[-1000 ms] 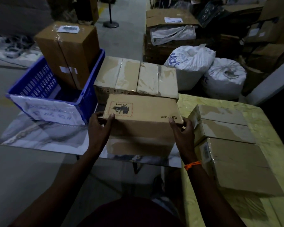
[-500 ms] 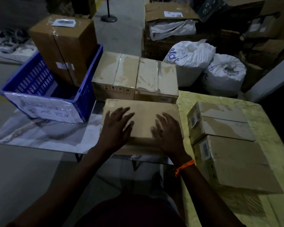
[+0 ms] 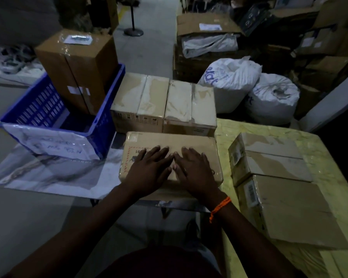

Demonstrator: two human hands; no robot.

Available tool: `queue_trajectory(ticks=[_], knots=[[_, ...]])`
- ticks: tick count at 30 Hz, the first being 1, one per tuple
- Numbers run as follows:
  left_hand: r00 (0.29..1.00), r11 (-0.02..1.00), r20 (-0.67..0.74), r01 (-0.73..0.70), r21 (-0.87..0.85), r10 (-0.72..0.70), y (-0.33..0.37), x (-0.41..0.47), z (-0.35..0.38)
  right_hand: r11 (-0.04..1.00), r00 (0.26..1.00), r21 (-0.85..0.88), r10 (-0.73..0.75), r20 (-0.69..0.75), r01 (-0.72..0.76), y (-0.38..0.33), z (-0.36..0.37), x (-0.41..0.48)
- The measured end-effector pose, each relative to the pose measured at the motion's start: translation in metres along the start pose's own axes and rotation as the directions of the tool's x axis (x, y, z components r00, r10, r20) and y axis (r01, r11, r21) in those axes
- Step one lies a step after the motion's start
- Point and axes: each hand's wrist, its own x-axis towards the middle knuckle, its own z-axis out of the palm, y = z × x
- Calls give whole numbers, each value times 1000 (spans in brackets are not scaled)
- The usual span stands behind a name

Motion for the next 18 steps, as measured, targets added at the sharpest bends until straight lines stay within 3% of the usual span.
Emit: queue_trajectory(ticks=[3, 8, 18], knots=[[998, 999, 47, 34, 33, -35, -13, 6, -14, 999, 1000, -42, 2, -10, -2, 11, -4, 6], [967, 964, 79, 232, 129, -243, -49, 19, -16, 981, 982, -82, 180, 57, -175, 41, -13, 20], [978, 973, 22, 204, 106, -207, -54, 16, -4, 988, 989, -52, 147, 11, -147, 50, -3, 16]])
